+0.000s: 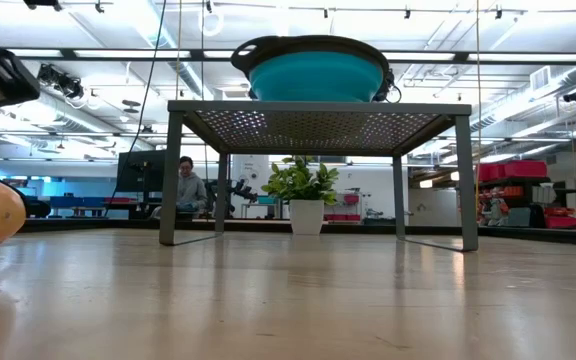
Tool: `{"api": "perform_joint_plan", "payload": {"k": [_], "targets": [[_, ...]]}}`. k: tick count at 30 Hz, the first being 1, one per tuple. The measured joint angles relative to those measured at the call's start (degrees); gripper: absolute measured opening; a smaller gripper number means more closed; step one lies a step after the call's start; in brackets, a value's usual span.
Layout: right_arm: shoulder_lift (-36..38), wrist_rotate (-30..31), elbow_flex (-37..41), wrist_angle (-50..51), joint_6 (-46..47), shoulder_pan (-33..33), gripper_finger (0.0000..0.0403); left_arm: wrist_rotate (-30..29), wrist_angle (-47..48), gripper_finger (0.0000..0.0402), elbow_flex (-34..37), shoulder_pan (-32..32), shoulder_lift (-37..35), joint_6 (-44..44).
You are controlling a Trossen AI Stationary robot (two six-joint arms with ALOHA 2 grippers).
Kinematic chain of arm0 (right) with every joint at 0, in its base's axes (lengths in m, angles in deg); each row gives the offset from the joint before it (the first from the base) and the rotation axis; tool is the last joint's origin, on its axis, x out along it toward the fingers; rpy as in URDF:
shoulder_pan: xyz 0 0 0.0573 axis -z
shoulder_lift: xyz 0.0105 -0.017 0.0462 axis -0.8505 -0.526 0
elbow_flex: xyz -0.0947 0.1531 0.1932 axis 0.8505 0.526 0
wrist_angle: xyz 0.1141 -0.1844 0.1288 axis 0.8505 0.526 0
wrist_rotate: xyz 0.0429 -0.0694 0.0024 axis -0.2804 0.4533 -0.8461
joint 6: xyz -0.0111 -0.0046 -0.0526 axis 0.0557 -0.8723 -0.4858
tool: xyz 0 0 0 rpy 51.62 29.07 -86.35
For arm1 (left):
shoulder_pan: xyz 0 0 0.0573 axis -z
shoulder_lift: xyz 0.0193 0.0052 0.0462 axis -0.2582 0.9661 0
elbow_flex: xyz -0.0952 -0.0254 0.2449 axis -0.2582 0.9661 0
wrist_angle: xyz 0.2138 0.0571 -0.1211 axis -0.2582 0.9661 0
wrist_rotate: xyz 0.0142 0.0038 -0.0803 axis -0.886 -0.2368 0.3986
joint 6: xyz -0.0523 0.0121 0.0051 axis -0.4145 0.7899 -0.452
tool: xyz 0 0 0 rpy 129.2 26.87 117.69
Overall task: Pick & Place Fruit
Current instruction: Put the mango into the strainer bowl on the shelf
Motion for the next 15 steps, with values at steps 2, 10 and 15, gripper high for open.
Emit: {"api": "perform_joint_plan", "payload": {"k": [2,10,15], "targets": [[0.00,0.02,0.00,0.00,0.00,-0.01,0.0000,-0.84,0.25,0.0199,-0.02,0.00,-0.02,-0.32],[-0.02,0.13,0.00,0.00,0.02,-0.01,0.0000,-2.82,0.45,0.0322,-0.02,0.00,-0.04,-1.46],[0.00,0.13,0.00,0.00,0.00,0.00,0.0000,-3.11,0.86,0.0346,-0.02,0.00,-0.07,0.13]]}}
